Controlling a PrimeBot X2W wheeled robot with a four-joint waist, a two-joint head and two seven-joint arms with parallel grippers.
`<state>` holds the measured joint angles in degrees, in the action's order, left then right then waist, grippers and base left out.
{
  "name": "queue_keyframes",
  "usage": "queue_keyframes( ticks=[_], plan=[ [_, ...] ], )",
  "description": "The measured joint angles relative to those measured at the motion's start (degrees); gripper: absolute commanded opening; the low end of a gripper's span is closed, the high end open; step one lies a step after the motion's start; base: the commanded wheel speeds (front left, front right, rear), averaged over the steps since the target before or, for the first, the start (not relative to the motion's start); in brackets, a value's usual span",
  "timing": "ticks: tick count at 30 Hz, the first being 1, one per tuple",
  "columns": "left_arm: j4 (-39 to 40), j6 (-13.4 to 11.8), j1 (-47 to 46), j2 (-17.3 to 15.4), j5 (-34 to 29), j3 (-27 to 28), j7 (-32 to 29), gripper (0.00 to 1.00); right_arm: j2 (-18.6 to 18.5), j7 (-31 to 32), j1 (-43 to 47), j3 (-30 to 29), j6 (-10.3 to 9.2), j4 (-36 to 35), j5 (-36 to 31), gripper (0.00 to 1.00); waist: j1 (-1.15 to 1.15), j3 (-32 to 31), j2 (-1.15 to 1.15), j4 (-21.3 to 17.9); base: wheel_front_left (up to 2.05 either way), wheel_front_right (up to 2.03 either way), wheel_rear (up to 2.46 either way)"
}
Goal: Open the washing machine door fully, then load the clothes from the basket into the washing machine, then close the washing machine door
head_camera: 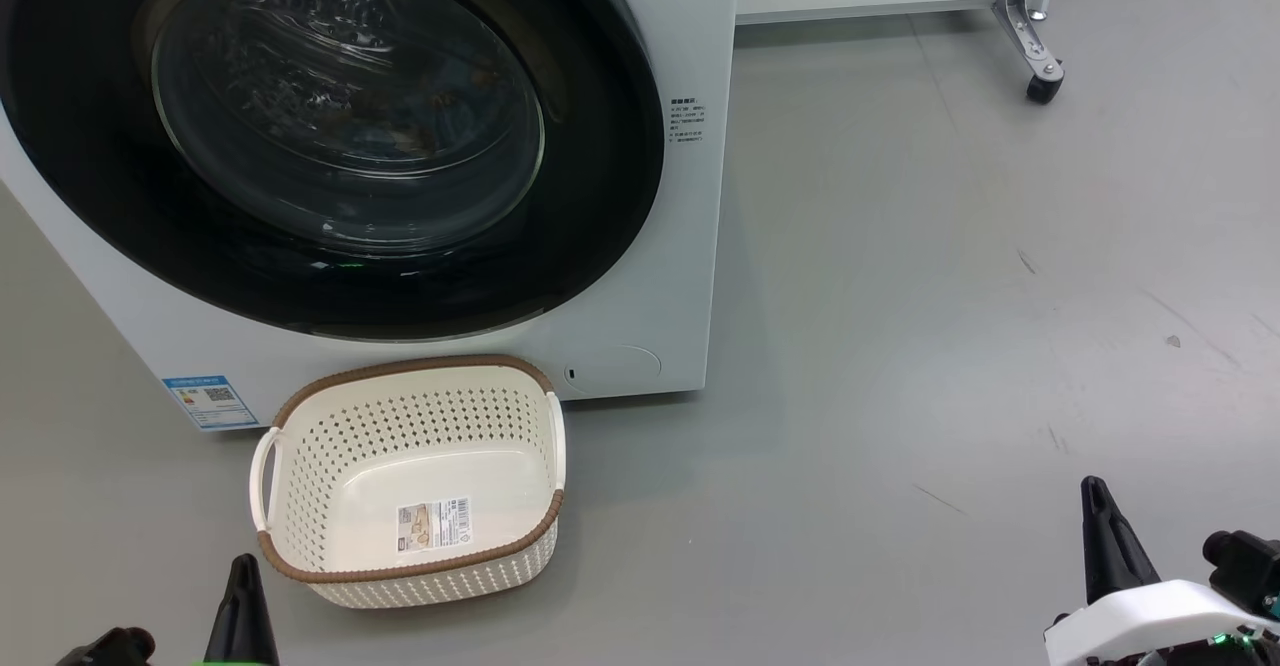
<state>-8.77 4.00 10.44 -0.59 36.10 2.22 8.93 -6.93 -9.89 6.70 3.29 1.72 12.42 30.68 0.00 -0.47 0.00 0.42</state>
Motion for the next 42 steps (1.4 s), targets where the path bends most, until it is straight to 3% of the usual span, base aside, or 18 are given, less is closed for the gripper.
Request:
queue_keyframes(
  ticks=[42],
  plan=[
    [-3.8,1.5,-7.5,-0.4,30.7,1.6,-8.9,0.00,2.8,9.2,-5.4,-6.3,2.80,1.9,33.5,0.00,0.00,0.3,0.00,-0.2,0.00,0.00,0.00]
  ],
)
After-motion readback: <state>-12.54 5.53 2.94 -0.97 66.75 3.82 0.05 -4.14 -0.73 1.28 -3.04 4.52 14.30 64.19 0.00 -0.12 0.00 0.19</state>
